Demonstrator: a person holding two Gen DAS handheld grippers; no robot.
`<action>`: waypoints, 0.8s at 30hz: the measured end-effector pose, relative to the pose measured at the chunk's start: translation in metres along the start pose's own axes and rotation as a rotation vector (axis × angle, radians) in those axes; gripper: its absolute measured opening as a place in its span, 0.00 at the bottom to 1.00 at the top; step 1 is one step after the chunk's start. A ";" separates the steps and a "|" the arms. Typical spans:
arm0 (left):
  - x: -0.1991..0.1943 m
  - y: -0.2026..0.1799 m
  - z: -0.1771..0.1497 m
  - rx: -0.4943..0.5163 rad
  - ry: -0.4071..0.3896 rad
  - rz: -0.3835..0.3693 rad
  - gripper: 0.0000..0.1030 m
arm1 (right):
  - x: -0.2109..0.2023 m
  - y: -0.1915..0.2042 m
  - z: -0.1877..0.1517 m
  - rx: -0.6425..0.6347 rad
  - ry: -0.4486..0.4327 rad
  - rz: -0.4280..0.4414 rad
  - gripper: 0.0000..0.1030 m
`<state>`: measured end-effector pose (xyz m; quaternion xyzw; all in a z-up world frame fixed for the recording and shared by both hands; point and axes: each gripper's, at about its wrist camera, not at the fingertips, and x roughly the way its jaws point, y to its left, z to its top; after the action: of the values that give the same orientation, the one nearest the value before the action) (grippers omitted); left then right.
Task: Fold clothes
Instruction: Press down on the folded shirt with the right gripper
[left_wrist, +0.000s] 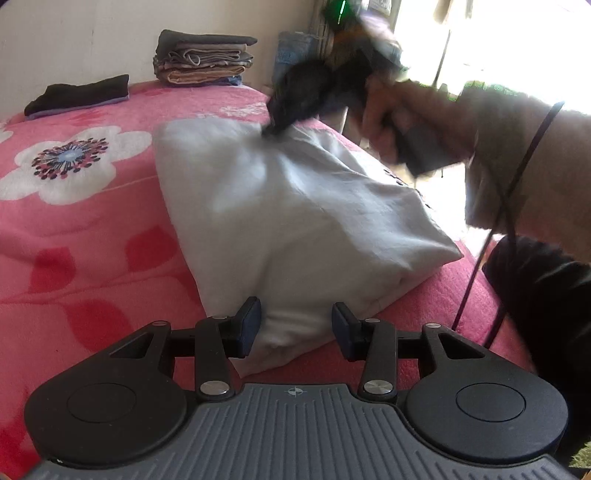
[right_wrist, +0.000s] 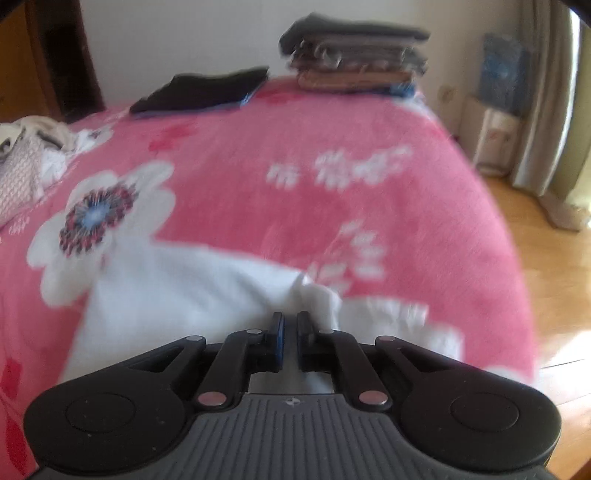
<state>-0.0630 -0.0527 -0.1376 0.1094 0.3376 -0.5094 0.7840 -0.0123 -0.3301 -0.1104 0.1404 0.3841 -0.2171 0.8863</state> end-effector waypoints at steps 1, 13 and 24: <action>0.000 0.000 0.000 0.001 0.000 0.000 0.41 | -0.010 0.005 0.006 -0.003 -0.018 0.037 0.07; 0.000 -0.002 -0.002 0.013 -0.005 0.003 0.43 | 0.051 0.056 0.026 -0.093 0.076 0.187 0.05; 0.000 -0.002 -0.004 0.026 -0.017 0.010 0.44 | 0.069 0.088 0.032 -0.135 0.179 0.321 0.00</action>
<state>-0.0660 -0.0515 -0.1404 0.1168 0.3238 -0.5107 0.7879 0.0927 -0.2860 -0.1334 0.1590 0.4479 -0.0335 0.8792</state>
